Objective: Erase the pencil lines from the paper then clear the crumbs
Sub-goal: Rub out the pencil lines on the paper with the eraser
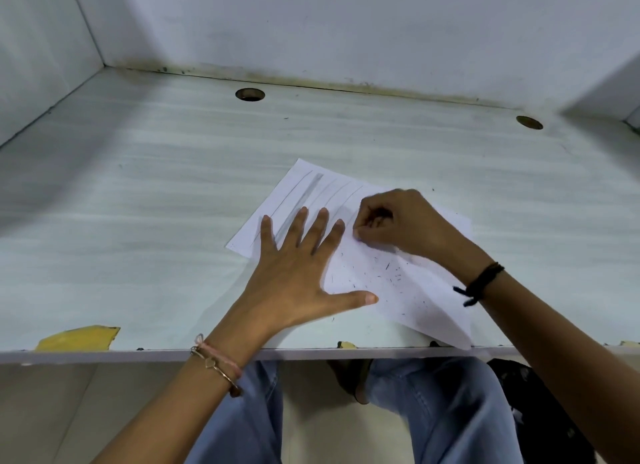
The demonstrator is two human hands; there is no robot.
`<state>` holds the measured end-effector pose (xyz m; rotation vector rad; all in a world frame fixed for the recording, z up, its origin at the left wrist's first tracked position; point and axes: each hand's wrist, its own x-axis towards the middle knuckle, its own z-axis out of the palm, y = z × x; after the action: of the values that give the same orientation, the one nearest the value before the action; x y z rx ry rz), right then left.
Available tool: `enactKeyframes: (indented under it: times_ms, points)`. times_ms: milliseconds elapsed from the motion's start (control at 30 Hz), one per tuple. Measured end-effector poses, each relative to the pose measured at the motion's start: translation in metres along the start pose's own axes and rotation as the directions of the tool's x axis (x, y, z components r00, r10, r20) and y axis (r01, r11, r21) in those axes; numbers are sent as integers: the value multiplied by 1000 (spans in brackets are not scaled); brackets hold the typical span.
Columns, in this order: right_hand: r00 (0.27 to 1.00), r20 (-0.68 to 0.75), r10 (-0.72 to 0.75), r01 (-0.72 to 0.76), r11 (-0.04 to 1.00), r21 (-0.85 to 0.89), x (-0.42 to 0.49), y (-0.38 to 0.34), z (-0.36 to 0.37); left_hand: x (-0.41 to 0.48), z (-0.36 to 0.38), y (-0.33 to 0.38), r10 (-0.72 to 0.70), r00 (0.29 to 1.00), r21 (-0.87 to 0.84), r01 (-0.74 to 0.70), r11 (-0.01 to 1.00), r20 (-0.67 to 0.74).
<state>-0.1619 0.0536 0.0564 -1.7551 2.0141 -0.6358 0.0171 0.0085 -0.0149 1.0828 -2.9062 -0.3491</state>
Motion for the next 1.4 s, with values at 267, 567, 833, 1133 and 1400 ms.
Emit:
enactKeyframes:
  times_ms: [267, 567, 833, 1133, 1400]
  points:
    - [988, 145, -53, 51, 999, 19, -13, -9, 8, 2, 3, -1, 6, 1000, 0, -6, 1000, -18]
    - [988, 151, -45, 42, 999, 22, -13, -13, 12, 1, 3, -1, 10, 1000, 8, -9, 1000, -24]
    - [963, 263, -65, 59, 998, 32, -24, -23, 13, 2, 3, -1, 14, 1000, 10, -14, 1000, -22]
    - [987, 132, -92, 93, 996, -3, -21, -12, 10, 1, 1, 0, 5, 1000, 10, -5, 1000, -7]
    - [1000, -16, -9, 9, 1000, 0, -10, 3, 1, 0, 1, 0, -3, 1000, -3, 3, 1000, -5]
